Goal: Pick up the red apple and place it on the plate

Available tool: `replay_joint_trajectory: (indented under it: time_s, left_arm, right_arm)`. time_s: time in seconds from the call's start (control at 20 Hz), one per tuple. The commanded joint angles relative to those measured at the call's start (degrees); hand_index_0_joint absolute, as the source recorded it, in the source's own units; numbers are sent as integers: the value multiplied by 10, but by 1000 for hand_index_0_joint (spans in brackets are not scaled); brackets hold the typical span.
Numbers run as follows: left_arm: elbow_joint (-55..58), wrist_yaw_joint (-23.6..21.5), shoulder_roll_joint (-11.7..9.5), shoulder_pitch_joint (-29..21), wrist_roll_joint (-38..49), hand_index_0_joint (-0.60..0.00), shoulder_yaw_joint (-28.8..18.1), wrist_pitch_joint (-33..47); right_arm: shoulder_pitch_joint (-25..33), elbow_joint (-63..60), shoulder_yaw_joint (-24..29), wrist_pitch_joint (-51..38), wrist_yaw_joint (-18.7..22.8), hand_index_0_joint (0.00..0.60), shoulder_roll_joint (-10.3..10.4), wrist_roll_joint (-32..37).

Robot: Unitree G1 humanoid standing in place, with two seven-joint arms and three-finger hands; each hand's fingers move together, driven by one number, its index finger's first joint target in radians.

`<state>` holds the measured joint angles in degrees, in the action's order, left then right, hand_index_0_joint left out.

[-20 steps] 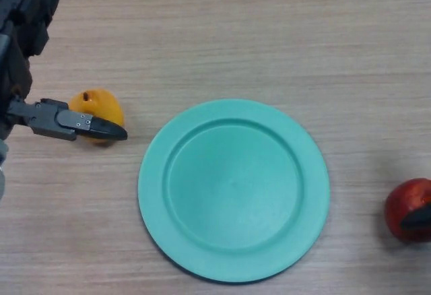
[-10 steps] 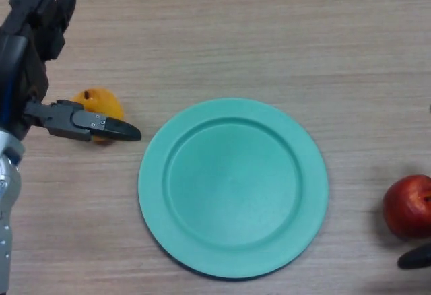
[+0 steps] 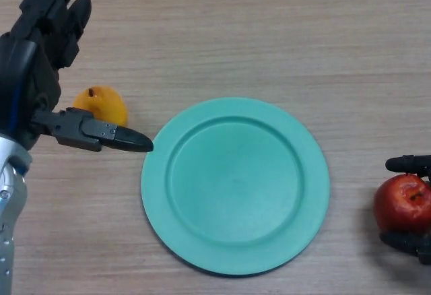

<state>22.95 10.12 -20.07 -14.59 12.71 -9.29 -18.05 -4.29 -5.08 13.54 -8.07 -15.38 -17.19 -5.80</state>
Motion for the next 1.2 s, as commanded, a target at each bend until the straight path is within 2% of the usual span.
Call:
replay_joint_trajectory:
  time_s: [0.05, 0.2, 0.3, 0.4, 0.5, 0.55, 0.6, 0.65, 0.7, 0.75, 0.9, 0.95, 1.0, 1.05, 1.1, 1.15, 1.2]
  left_arm:
    - [31, 12, -22, -15, 13, 0, -34, 37]
    - [39, 9, -24, -15, 19, 0, -37, 30]
    - [44, 8, -23, -13, 22, 0, -37, 29]
    - [48, 3, -19, -9, 25, 0, -34, 35]
    - [47, -1, -19, -9, 34, 0, -40, 36]
    - [37, 0, -23, -12, 36, 0, -41, 36]
    - [35, -1, -24, -13, 37, 0, -42, 35]
    - [43, -2, -27, -13, 35, 0, -45, 37]
    - [49, -3, -28, -12, 32, 0, -45, 41]
    - [55, -7, -24, -9, 15, 0, -43, 82]
    - [59, -8, -26, -7, 17, 0, -48, 81]
    - [63, -5, -27, -5, 19, 0, -49, 75]
    - [66, -2, -27, -2, 21, 0, -51, 69]
    - [72, 4, -31, 0, 30, 0, -60, 56]
    - [74, 9, -35, 1, 37, 0, -67, 49]
    - [68, 14, -40, 3, 45, 0, -74, 49]
    - [66, 12, -40, 2, 47, 0, -74, 51]
  right_arm:
    - [14, 47, 22, -27, 8, 600, -22, 19]
    - [27, 133, 5, 63, 5, 600, -11, 23]
    - [61, 176, -25, 133, 12, 600, -4, 36]
    - [102, 172, -55, 143, 31, 600, -3, 32]
    - [137, 176, -94, 175, 55, 600, 13, 27]
    - [162, 144, -132, 143, 71, 600, 29, 4]
    - [168, 132, -143, 135, 75, 600, 36, -5]
    - [173, 113, -170, 138, 88, 600, 52, -6]
    - [172, 110, -177, 138, 94, 600, 56, 4]
    - [168, 109, -204, 155, 108, 600, 60, 33]
    - [163, 125, -235, 201, 113, 600, 63, 78]
    - [164, 127, -236, 204, 110, 452, 63, 79]
    - [164, 130, -236, 208, 108, 351, 63, 80]
    - [166, 141, -235, 221, 93, 201, 63, 76]
    - [167, 151, -234, 231, 79, 101, 63, 71]
    - [171, 178, -218, 254, 38, 0, 63, 66]
    - [174, 183, -212, 259, 31, 0, 63, 70]
